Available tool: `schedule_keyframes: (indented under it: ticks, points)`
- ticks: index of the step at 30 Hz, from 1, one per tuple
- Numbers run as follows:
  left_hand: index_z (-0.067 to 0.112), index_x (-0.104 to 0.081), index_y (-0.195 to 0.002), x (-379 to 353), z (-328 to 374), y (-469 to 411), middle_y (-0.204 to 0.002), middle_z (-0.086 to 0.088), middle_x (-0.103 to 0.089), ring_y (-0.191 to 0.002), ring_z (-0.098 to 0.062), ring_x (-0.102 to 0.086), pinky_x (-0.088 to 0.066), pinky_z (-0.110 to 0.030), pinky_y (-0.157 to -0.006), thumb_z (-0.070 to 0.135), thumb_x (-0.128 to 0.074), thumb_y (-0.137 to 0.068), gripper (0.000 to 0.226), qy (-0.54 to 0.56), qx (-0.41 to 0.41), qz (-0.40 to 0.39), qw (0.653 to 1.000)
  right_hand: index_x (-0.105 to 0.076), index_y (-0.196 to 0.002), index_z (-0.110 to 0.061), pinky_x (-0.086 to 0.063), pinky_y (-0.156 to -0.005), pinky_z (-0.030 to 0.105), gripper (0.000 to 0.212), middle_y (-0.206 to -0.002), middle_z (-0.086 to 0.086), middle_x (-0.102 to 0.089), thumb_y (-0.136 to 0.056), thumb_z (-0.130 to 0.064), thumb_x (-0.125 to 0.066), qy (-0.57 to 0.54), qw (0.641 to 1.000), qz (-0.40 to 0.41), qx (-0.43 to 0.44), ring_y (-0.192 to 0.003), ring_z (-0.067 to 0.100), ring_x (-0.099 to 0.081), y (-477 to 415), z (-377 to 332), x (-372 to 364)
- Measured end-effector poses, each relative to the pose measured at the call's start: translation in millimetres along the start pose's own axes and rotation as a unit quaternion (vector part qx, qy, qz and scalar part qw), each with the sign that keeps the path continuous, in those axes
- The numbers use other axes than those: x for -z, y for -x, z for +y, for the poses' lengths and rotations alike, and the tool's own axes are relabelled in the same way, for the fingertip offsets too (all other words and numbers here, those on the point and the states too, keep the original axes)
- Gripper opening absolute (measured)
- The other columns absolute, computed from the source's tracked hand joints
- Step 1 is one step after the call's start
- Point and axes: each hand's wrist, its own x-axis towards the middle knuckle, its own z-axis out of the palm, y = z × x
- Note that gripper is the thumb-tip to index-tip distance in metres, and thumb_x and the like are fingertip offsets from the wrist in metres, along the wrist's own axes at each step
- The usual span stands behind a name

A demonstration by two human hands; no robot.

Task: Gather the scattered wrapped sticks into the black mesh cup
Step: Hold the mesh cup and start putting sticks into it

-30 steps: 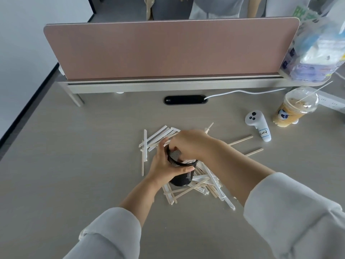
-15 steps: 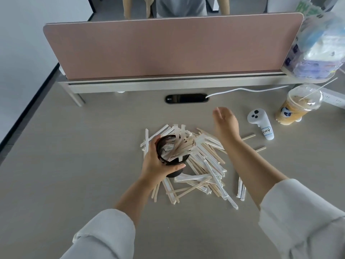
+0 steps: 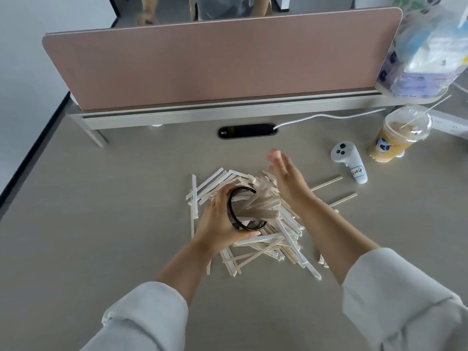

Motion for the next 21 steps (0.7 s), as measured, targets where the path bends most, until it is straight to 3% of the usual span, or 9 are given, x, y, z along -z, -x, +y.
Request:
schedule_keyframes:
  ticks: [2, 3, 5, 9, 12, 14, 16, 18, 21]
  points:
    - [0.029, -0.036, -0.123, -0.6, -0.1, 0.0, -0.112, 0.023, -0.049, -0.103, 0.007, -0.046, -0.035, -0.005, -0.086, 0.033, -0.088, -0.047, 0.092, 0.016, 0.01, 0.007, 1.0, -0.045, -0.137, -0.006, -0.038, -0.105, 0.038, 0.051, -0.131, 0.011, -0.055, -0.101, -0.038, -0.029, -0.012, 0.997, 0.052, -0.051, -0.122, 0.026, -0.051, -10.0, 13.4, 11.2]
    - [0.027, -0.035, -0.126, -1.6, 0.6, -0.2, -0.115, 0.02, -0.05, -0.105, 0.005, -0.046, -0.036, -0.009, -0.089, 0.036, -0.087, -0.047, 0.095, 0.016, 0.019, 0.013, 1.0, -0.048, -0.132, -0.001, -0.039, -0.097, 0.035, 0.045, -0.123, 0.014, -0.056, -0.1, -0.03, -0.033, 0.041, 0.993, 0.078, -0.084, -0.116, 0.028, -0.052, -13.5, 23.4, 19.0]
    - [0.023, -0.029, -0.133, -3.9, 3.2, -0.9, -0.123, 0.008, -0.052, -0.112, -0.007, -0.048, -0.038, -0.019, -0.094, 0.046, -0.085, -0.047, 0.105, -0.003, 0.036, 0.028, 0.999, -0.045, -0.132, -0.002, -0.038, -0.099, 0.039, 0.041, -0.132, 0.017, -0.049, -0.093, -0.016, -0.042, 0.175, 0.959, 0.123, -0.186, -0.124, 0.034, -0.044, -16.0, 50.3, 36.2]
    - [0.016, -0.024, -0.138, -13.0, 13.7, -6.2, -0.133, -0.007, -0.05, -0.123, -0.023, -0.045, -0.038, -0.036, -0.103, 0.049, -0.083, -0.048, 0.113, -0.047, 0.025, 0.027, 0.998, -0.036, -0.138, -0.002, -0.04, -0.104, 0.044, 0.07, -0.137, 0.018, -0.039, -0.084, -0.039, -0.059, 0.26, 0.887, 0.12, -0.361, -0.13, 0.035, -0.037, 4.0, 93.0, 61.6]
    - [0.013, -0.025, -0.137, -24.0, 20.8, -11.6, -0.132, -0.009, -0.05, -0.121, -0.027, -0.045, -0.037, -0.041, -0.103, 0.049, -0.083, -0.049, 0.112, -0.07, 0.02, 0.026, 0.997, -0.046, -0.127, -0.005, -0.047, -0.098, 0.042, 0.065, -0.125, 0.016, -0.05, -0.079, -0.045, -0.065, 0.296, 0.888, 0.08, -0.342, -0.122, 0.035, -0.049, 17.5, 114.5, 65.5]
    - [0.011, -0.028, -0.136, -30.5, 22.7, -14.5, -0.13, -0.011, -0.051, -0.12, -0.029, -0.045, -0.037, -0.04, -0.101, 0.046, -0.084, -0.049, 0.11, -0.071, 0.022, 0.037, 0.997, -0.056, -0.108, -0.007, -0.05, -0.085, 0.037, 0.036, -0.098, 0.011, -0.058, -0.082, -0.032, -0.063, 0.303, 0.9, 0.07, -0.307, -0.106, 0.033, -0.058, 18.4, 118.3, 64.1]
    - [0.011, -0.029, -0.136, -36.4, 22.7, -18.7, -0.13, -0.011, -0.051, -0.12, -0.029, -0.045, -0.036, -0.041, -0.101, 0.045, -0.085, -0.048, 0.11, -0.07, 0.026, 0.038, 0.996, -0.053, -0.079, -0.009, -0.047, -0.072, 0.032, 0.008, -0.071, 0.003, -0.048, -0.083, -0.013, -0.058, 0.285, 0.903, 0.071, -0.312, -0.092, 0.033, -0.06, 16.1, 119.6, 63.6]
    - [0.01, -0.028, -0.136, -38.2, 19.9, -22.2, -0.131, -0.011, -0.051, -0.12, -0.029, -0.046, -0.038, -0.042, -0.101, 0.045, -0.085, -0.047, 0.11, -0.069, 0.026, 0.04, 0.996, -0.044, -0.07, -0.01, -0.044, -0.069, 0.03, 0.017, -0.07, 0.003, -0.047, -0.082, -0.005, -0.056, 0.291, 0.904, 0.064, -0.306, -0.092, 0.032, -0.061, 15.1, 118.8, 61.3]
    - [0.01, -0.028, -0.135, -37.3, 16.1, -26.6, -0.132, -0.012, -0.05, -0.12, -0.029, -0.047, -0.04, -0.044, -0.1, 0.046, -0.084, -0.048, 0.11, -0.063, 0.025, 0.045, 0.997, -0.047, -0.081, -0.011, -0.043, -0.069, 0.029, 0.013, -0.083, 0.006, -0.052, -0.081, -0.007, -0.06, 0.312, 0.896, 0.067, -0.31, -0.086, 0.03, -0.056, 17.7, 120.7, 59.3]
